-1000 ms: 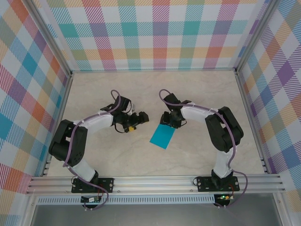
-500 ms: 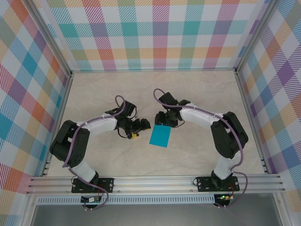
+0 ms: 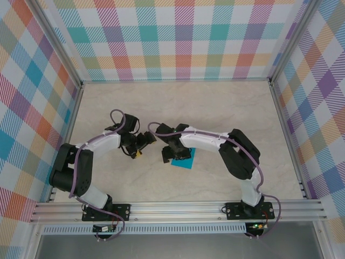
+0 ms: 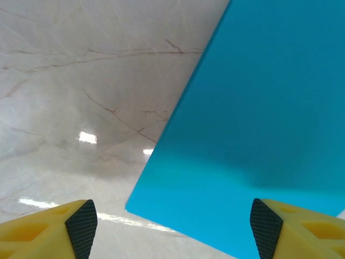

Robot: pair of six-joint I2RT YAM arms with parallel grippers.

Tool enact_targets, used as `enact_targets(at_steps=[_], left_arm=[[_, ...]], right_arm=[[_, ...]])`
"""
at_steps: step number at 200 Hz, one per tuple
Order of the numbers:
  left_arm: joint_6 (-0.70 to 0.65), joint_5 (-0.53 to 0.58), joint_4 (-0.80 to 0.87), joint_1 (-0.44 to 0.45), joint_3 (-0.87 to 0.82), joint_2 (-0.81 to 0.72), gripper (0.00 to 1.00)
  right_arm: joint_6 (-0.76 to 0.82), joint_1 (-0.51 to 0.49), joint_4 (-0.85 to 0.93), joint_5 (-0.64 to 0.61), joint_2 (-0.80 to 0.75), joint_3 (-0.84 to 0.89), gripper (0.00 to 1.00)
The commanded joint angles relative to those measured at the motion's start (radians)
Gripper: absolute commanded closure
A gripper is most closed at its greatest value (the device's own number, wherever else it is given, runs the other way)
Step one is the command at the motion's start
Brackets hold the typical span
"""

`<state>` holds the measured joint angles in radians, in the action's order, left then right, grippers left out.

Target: Fold a paper plane with a square sheet of paper (pick it up from the middle)

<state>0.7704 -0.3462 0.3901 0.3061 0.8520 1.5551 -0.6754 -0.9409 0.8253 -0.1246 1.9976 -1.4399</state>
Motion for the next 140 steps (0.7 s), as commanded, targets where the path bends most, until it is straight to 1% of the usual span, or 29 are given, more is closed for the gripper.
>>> enact_targets(at_steps=[1,55,79,111,140], left_arm=[[0.005,0.007,0.032,-0.016,-0.027,-0.015,0.12],[0.001,0.007,0.032,-0.02,-0.027,-0.004,0.11],[-0.002,0.009,0.035,-0.021,-0.028,-0.003,0.11],[-0.007,0.009,0.039,-0.02,-0.028,-0.004,0.11],[-0.008,0.007,0.04,-0.021,-0.029,-0.003,0.1]], right_arm=[[-0.005,-0.005,0.09,-0.025,0.043,-0.044,0.21],[0.011,-0.006,0.113,-0.013,0.087,-0.035,0.21],[0.013,-0.006,0.118,-0.016,0.105,-0.023,0.23],[0.026,-0.003,0.065,0.016,0.089,0.024,0.28],[0.037,0.012,-0.003,0.081,0.061,0.076,0.31]])
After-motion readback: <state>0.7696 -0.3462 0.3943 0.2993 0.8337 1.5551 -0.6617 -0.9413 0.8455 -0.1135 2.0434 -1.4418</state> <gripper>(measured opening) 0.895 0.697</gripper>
